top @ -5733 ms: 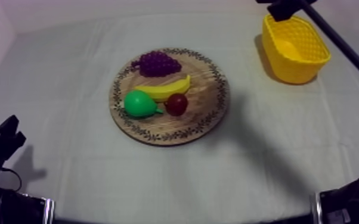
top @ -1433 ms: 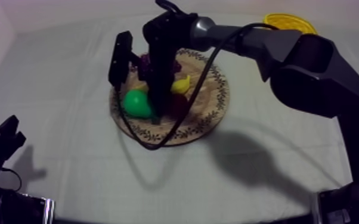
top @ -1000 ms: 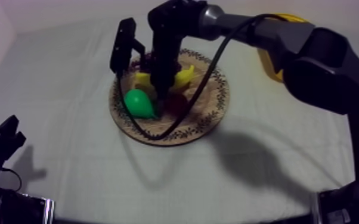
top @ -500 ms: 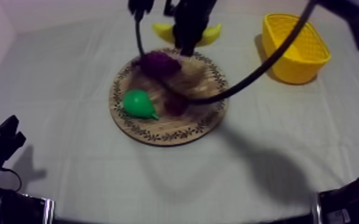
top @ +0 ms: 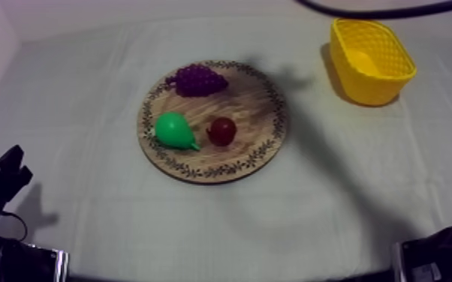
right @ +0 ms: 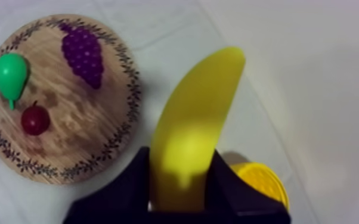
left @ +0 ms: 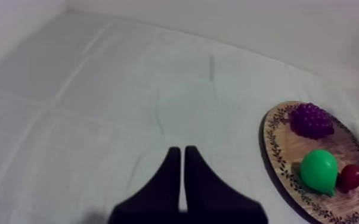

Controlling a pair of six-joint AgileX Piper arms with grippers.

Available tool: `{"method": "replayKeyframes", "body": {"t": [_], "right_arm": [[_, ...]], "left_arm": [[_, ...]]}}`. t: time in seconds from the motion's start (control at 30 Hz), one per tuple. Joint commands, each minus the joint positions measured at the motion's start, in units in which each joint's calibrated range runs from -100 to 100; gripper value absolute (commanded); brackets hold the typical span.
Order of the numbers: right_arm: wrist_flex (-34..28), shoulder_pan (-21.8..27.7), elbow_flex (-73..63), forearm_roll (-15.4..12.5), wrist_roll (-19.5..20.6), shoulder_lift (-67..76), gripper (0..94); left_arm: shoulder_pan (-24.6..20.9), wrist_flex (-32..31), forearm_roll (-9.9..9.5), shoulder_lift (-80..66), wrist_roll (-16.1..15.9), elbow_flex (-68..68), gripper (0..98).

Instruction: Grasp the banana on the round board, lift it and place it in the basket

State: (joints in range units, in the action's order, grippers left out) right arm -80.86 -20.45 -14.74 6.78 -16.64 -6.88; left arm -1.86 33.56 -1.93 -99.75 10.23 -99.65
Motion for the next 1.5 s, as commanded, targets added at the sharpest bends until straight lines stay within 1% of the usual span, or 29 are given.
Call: {"method": "replayKeyframes", "body": {"t": [0.0,0.2,0.33,0.57,0.77,0.93,1.17,1.4,1.47], "right_arm": [[0.67,1.25,1.03,0.5,2.27,2.95,8.4],[2.44,4.47,4.98,3.02,8.17,7.21,8.4],[4.29,7.16,8.48,4.13,11.61,8.17,8.5],[7.94,11.68,12.63,5.44,15.42,5.45,8.5],[10.65,15.22,12.0,6.31,16.51,-1.14,8.6],[12.14,17.35,10.17,6.07,16.45,-7.84,8.5],[13.42,18.54,7.94,5.36,15.74,-15.79,8.5],[14.33,19.01,6.33,5.01,15.64,-20.99,8.7],[14.45,19.18,5.79,4.93,15.72,-22.12,9.9]], "left_arm": [[0.02,-0.02,0.0,0.0,0.0,-0.01,0.0],[0.02,-0.02,0.0,0.0,0.0,-0.01,0.0],[0.02,-0.02,0.0,0.0,0.0,-0.01,0.0],[0.02,-0.02,0.0,0.0,0.01,-0.01,0.0],[0.02,-0.02,0.0,0.0,0.02,-0.01,0.0],[0.02,-0.02,0.0,0.0,0.03,-0.01,0.0],[0.02,-0.02,0.0,0.0,0.0,-0.01,0.0],[0.02,-0.02,0.0,0.0,0.0,-0.01,0.0],[0.02,-0.02,0.0,0.0,0.0,-0.01,0.0]]}}
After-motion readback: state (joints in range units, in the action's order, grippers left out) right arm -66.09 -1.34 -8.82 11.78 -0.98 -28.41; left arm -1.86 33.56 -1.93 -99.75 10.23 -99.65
